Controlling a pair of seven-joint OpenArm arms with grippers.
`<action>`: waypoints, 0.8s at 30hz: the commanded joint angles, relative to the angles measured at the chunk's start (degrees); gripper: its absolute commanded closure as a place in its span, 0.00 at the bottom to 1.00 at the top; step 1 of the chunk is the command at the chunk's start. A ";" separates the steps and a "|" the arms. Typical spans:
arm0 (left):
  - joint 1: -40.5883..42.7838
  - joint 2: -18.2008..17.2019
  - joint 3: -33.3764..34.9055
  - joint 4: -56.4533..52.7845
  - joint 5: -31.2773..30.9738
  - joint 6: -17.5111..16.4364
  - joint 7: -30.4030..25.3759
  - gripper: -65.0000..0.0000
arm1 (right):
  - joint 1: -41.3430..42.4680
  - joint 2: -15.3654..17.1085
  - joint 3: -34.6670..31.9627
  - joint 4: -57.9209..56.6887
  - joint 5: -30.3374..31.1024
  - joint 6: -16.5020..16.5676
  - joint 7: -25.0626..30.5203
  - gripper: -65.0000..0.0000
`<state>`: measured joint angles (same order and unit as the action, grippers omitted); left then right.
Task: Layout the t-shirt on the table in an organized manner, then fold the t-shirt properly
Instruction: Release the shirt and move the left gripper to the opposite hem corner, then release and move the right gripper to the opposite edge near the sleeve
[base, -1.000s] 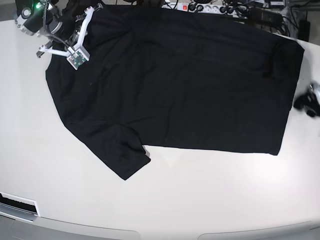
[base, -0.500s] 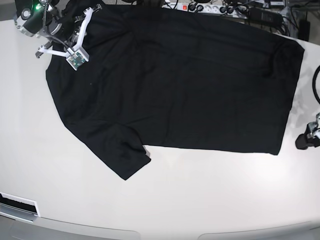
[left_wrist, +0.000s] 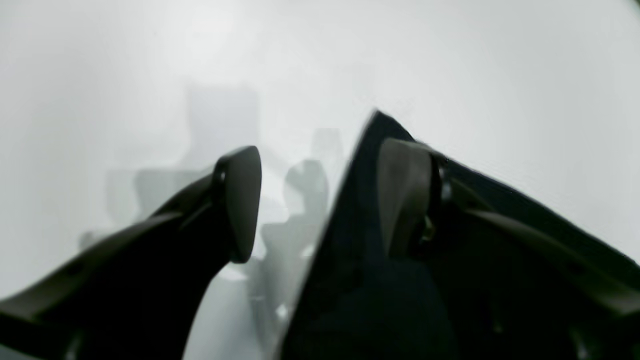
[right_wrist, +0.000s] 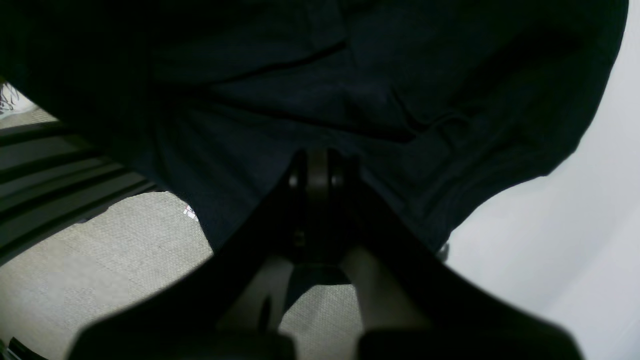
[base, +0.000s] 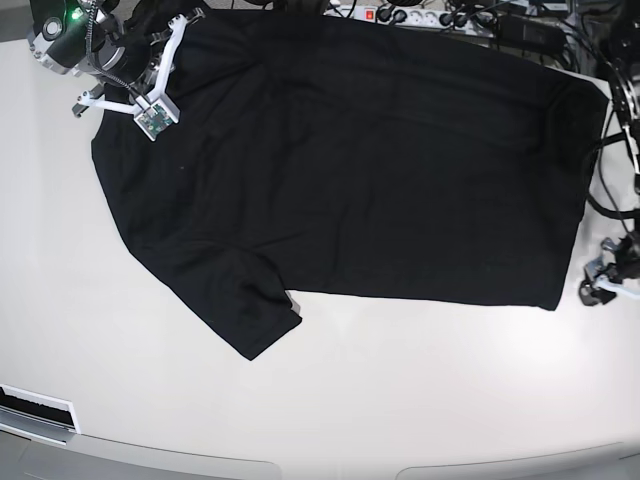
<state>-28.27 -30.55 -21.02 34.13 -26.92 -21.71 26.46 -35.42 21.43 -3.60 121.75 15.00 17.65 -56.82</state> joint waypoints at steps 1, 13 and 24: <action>-1.57 -0.79 0.37 0.98 -0.33 -0.24 -2.21 0.42 | -0.15 0.48 0.28 0.98 0.04 0.17 0.63 1.00; 2.91 0.76 5.75 0.98 0.96 6.08 -8.26 0.42 | -0.15 0.48 0.26 0.98 0.04 0.20 0.44 1.00; 4.81 4.33 5.75 0.98 1.03 3.41 -7.76 0.42 | -0.15 0.48 0.28 0.98 0.04 0.20 0.22 1.00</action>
<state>-22.68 -25.69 -15.11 34.48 -25.63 -18.06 17.96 -35.42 21.43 -3.60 121.75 15.00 17.67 -56.93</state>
